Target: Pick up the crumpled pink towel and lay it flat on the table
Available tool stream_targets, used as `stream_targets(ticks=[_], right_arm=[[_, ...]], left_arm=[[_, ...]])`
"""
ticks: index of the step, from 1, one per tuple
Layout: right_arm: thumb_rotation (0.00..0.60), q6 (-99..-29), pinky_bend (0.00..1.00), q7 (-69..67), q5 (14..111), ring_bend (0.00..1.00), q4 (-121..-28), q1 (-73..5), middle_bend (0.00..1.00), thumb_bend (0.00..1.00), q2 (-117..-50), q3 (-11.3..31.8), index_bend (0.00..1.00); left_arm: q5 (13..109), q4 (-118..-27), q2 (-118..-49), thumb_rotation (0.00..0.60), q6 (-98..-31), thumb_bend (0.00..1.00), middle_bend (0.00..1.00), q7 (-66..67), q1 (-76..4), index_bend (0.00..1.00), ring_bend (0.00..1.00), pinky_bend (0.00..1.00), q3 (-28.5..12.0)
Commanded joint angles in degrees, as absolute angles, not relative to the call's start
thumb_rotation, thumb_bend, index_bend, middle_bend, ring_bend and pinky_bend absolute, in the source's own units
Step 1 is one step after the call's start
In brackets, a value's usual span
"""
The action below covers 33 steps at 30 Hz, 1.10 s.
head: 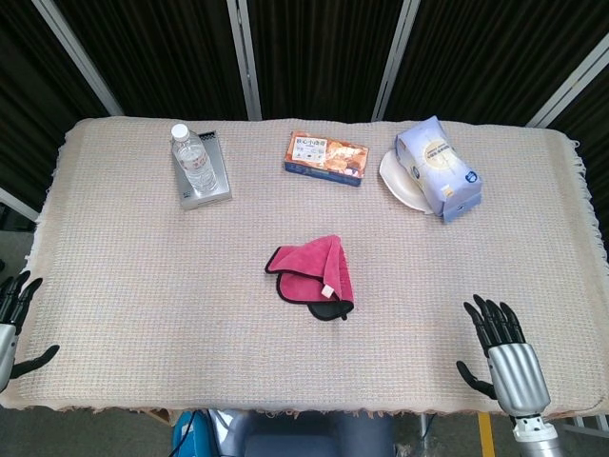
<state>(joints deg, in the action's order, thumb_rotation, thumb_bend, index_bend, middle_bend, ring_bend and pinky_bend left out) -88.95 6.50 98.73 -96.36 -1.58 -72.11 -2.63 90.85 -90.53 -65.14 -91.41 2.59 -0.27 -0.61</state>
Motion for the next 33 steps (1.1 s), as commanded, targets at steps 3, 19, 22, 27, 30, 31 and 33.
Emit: stream_targets(ticks=[3,19,22,27,30,31,33], right_arm=[[0.6,-86.2,0.0,6.2,98.7,0.0,-97.2,-3.3,0.0,0.26,-73.1,-2.5,0.03],[0.6,-77.8,0.0,13.5,94.3,0.0,-93.2,-8.7,0.02,0.26,-95.3,1.8,0.38],[0.6,-77.3,0.0,14.4,92.9,0.0,-91.6,-9.3,0.02,0.26,-99.0,2.9,0.38],[0.6,-77.9,0.0,16.0,91.8,0.0,-87.1,-10.2,0.02,0.26,-105.2,4.8,0.38],[0.6,-77.4,0.0,16.4,90.5,0.0,-84.7,-10.8,0.02,0.26,-107.5,5.7,0.38],[0.6,-77.2,0.0,16.4,90.0,0.0,-84.1,-11.0,0.02,0.26,-108.1,5.9,0.38],[0.6,-76.9,0.0,16.4,89.3,0.0,-82.9,-11.4,0.03,0.26,-109.1,6.5,0.38]], left_arm=[[90.1,-90.5,-65.7,0.6,-90.4,0.09,0.0,3.4,-0.7,0.0,0.0,0.0,-0.8],[87.9,-89.6,-67.0,0.6,-88.0,0.09,0.0,4.6,-1.5,0.0,0.0,0.0,-1.2],[87.9,-89.7,-66.9,0.6,-88.6,0.09,0.0,4.5,-1.4,0.0,0.0,0.0,-1.5],[87.3,-89.5,-66.9,0.6,-88.4,0.09,0.0,4.2,-1.5,0.0,0.0,0.0,-1.7],[87.2,-89.4,-66.9,0.6,-88.4,0.09,0.0,4.1,-1.5,0.0,0.0,0.0,-1.8],[87.3,-89.4,-66.8,0.6,-88.5,0.09,0.0,4.1,-1.5,0.0,0.0,0.0,-1.8],[87.4,-89.4,-66.9,0.6,-88.6,0.09,0.0,4.3,-1.5,0.0,0.0,0.0,-1.7]])
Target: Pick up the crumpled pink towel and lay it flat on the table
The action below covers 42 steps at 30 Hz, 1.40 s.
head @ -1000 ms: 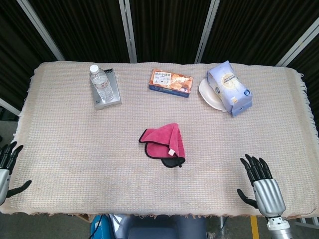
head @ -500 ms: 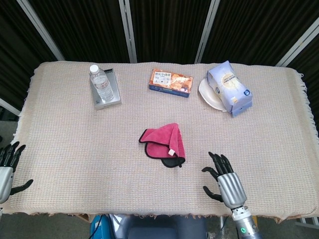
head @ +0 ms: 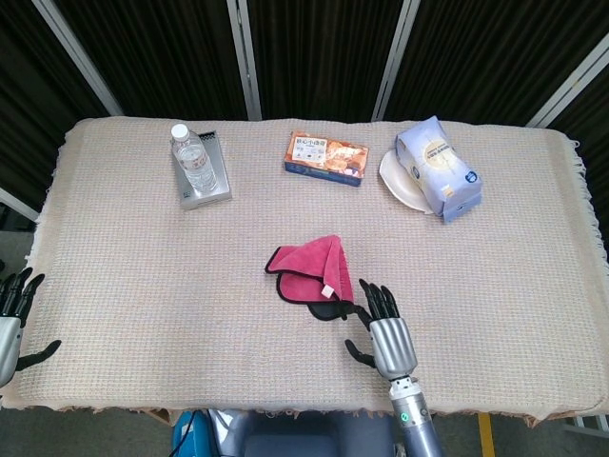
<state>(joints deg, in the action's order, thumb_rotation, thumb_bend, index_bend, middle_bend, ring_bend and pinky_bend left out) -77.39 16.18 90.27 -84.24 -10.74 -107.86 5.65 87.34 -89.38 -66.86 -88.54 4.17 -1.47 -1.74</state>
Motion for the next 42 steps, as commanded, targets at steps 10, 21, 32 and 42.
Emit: stream_targets(ticks=[10,21,32,42], right_arm=[[0.6,-77.5,0.0,15.7,87.6,0.0,-79.6,-13.3,0.04,0.26,-112.6,8.9,0.4],[0.6,-78.6,0.0,15.2,86.8,0.0,-79.0,-14.2,0.04,0.26,-114.5,9.0,0.37],[0.6,-78.7,0.0,15.6,85.4,0.0,-78.4,-15.3,0.04,0.26,-116.0,10.3,0.36],[0.6,-80.0,0.0,15.3,84.6,0.0,-78.1,-16.0,0.04,0.26,-115.8,12.2,0.36]], left_arm=[[87.7,-89.4,-67.3,0.6,-89.0,0.09,0.0,5.3,-1.4,0.0,0.0,0.0,-1.7],[87.9,-89.4,-67.4,0.6,-89.1,0.09,0.0,5.4,-1.4,0.0,0.0,0.0,-1.5],[88.1,-89.4,-67.5,0.6,-89.2,0.09,0.0,5.7,-1.4,0.0,0.0,0.0,-1.3],[88.0,-89.3,-67.6,0.6,-89.2,0.09,0.0,5.7,-1.4,0.0,0.0,0.0,-1.3]])
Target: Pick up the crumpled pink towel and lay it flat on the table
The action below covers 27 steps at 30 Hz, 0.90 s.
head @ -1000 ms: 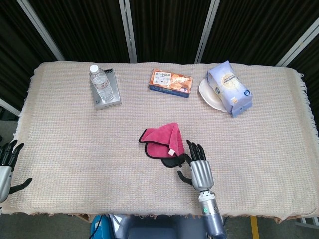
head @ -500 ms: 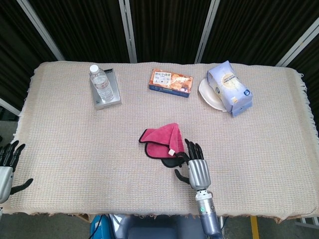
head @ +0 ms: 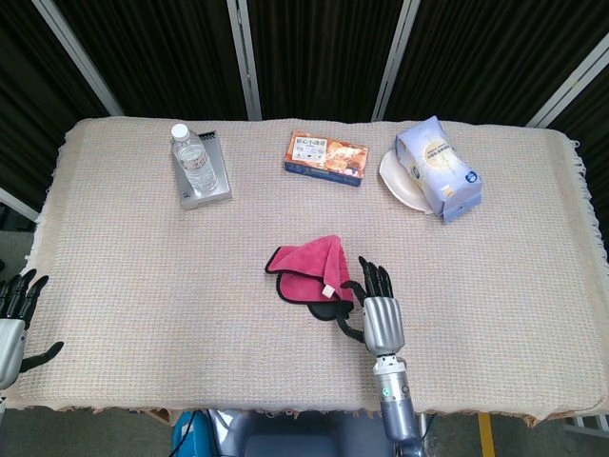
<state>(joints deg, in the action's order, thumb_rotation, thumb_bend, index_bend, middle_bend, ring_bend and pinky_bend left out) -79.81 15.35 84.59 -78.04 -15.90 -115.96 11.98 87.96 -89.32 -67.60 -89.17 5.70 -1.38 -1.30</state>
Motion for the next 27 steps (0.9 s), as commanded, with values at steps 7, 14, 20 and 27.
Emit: stream_targets(ticks=[7,14,20,27], right_arm=[[0.6,-80.8,0.0,15.3,84.4,0.0,-79.0,-16.2,0.04,0.26,-114.8,12.6,0.36],[0.6,-80.4,0.0,15.8,83.5,0.0,-79.9,-15.7,0.04,0.26,-113.8,11.3,0.36],[0.6,-79.9,0.0,16.1,82.8,0.0,-79.5,-15.3,0.04,0.26,-114.5,9.5,0.36],[0.6,-80.2,0.0,16.6,82.7,0.0,-79.1,-15.6,0.04,0.26,-115.0,9.4,0.36]], left_arm=[[88.3,-89.5,-67.7,0.6,-89.3,0.09,0.0,6.0,-1.3,0.0,0.0,0.0,-1.2],[88.6,-89.6,-67.7,0.6,-89.5,0.09,0.0,6.1,-1.3,0.0,0.0,0.0,-1.0],[89.2,-89.9,-67.6,0.6,-89.8,0.09,0.0,6.3,-1.2,0.0,0.0,0.0,-0.8],[89.1,-90.0,-67.4,0.6,-90.0,0.09,0.0,6.0,-1.1,0.0,0.0,0.0,-0.9]])
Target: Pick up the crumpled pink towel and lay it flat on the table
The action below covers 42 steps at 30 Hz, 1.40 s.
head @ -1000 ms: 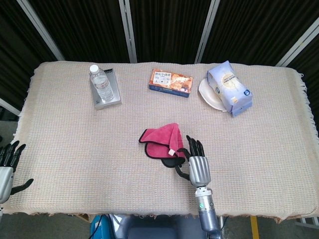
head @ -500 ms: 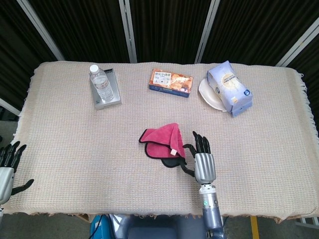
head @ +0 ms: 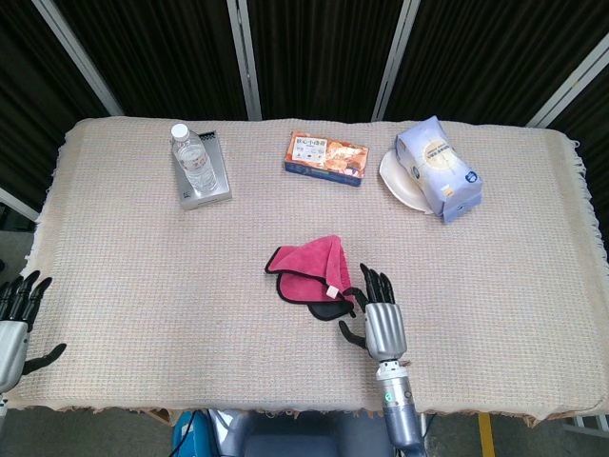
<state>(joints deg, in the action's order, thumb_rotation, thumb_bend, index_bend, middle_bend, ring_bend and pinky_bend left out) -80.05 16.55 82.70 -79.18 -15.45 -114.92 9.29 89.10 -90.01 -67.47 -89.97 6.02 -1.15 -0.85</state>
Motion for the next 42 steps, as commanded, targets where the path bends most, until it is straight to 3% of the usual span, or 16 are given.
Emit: stream_targets(ticks=[1,16,42], right_arm=[[0.6,-80.2,0.0,16.7,82.6,0.0,-79.0,-15.6,0.04,0.26,-115.1,9.6,0.36],[0.6,-80.6,0.0,16.8,81.4,0.0,-78.9,-16.2,0.04,0.39,-113.9,11.7,0.36],[0.6,-80.3,0.0,18.3,80.2,0.0,-79.3,-16.2,0.04,0.43,-113.4,10.1,0.38]], left_arm=[[89.1,-90.0,-67.4,0.6,-90.0,0.09,0.0,5.9,-1.1,0.0,0.0,0.0,-0.9],[89.2,-90.1,-67.6,0.6,-90.2,0.09,0.0,6.2,-1.1,0.0,0.0,0.0,-0.9],[89.8,-90.8,-67.4,0.6,-90.3,0.09,0.0,6.2,-1.0,0.0,0.0,0.0,-0.6]])
